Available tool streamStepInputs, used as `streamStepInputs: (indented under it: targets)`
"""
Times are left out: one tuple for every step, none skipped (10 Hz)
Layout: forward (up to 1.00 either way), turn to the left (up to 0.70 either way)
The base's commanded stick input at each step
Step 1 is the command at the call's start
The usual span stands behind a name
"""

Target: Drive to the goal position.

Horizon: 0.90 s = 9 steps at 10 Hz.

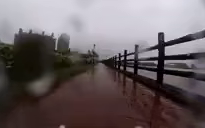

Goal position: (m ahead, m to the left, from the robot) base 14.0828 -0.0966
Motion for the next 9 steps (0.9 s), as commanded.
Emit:
streamStepInputs:
  targets:
    - [1.00,0.00]
    - [1.00,0.00]
    - [1.00,0.00]
    - [1.00,0.00]
    - [1.00,0.00]
    - [1.00,0.00]
    - [1.00,0.00]
    - [1.00,0.00]
    - [1.00,0.00]
